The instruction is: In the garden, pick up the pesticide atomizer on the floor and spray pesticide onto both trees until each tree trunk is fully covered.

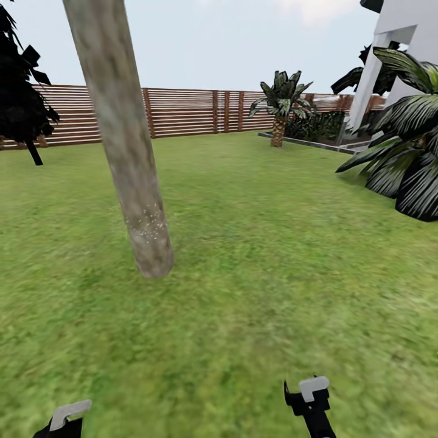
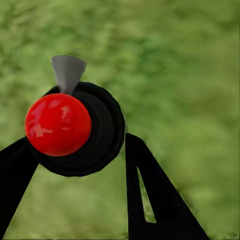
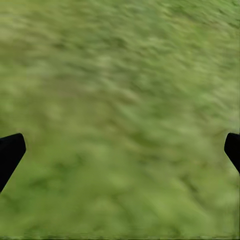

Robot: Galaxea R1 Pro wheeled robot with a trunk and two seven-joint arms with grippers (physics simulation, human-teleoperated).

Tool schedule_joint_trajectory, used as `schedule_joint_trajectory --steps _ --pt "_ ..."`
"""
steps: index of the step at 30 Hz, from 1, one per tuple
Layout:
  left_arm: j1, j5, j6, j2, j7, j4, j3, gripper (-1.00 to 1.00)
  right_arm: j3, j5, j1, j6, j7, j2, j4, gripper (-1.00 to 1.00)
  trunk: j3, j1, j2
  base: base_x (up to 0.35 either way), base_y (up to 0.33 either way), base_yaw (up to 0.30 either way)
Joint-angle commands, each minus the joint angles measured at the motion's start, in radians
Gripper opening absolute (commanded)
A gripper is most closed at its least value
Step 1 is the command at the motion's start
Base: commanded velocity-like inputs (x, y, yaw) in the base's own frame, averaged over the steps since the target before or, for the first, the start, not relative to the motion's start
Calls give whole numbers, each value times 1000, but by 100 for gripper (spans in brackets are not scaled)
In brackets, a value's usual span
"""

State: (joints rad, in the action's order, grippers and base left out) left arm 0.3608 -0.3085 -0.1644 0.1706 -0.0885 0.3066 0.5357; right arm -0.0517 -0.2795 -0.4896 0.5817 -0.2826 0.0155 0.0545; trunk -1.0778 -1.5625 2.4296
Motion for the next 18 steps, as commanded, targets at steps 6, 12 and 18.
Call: schedule_joint_trajectory --steps 6,12,18 --pt "1 -11 -6 -3 -2 -1 6 -100 -5 -7 0 0 -10 -1 -2 100 -1 1 0 -297 -179 272" --pt "1 -9 -4 -3 -3 -1 6 -100 -5 -7 1 0 -10 -6 -2 100 -1 1 0 -163 -200 279" --pt "1 -7 -5 -3 -4 -1 7 -100 -5 -7 2 0 -10 -6 -2 100 -1 1 0 -10 -188 280"
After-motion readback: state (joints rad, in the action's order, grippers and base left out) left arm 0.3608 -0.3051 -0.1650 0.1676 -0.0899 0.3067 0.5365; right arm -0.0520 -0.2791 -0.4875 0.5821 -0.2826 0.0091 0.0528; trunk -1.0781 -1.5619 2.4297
